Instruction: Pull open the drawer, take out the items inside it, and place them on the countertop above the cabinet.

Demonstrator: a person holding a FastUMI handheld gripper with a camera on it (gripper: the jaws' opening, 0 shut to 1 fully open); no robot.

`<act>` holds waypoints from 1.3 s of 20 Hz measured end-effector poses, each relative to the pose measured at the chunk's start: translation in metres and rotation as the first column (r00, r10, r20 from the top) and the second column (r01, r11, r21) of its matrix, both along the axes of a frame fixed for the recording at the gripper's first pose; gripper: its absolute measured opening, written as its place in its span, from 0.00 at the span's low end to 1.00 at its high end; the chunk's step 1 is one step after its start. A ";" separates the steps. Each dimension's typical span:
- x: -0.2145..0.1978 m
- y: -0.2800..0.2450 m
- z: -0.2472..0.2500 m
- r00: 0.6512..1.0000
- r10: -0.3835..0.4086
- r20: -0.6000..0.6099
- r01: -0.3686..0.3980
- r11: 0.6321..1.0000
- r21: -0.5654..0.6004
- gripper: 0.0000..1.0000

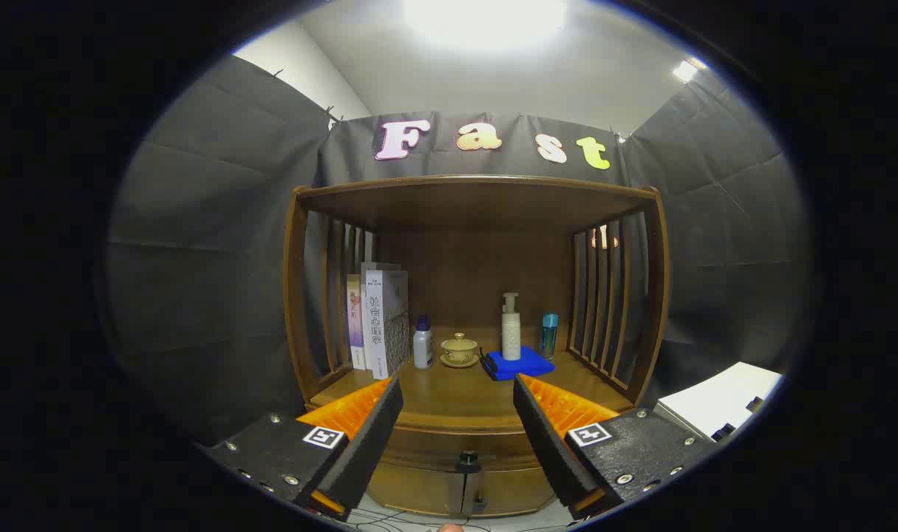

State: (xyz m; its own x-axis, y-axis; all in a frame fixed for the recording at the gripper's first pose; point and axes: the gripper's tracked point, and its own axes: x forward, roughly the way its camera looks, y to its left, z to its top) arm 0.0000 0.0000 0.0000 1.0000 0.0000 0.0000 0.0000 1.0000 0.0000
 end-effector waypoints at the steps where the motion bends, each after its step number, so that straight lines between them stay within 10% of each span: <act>1: 0.000 -0.001 -0.001 1.000 -0.001 -0.001 0.001 1.000 -0.002 0.94; 26: 0.015 0.000 -0.036 0.998 0.006 -0.061 -0.005 1.000 0.007 0.95</act>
State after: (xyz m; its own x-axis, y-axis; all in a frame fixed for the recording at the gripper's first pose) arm 0.0154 0.0002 -0.0357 0.9981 0.0058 -0.0611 -0.0054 1.0000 0.0070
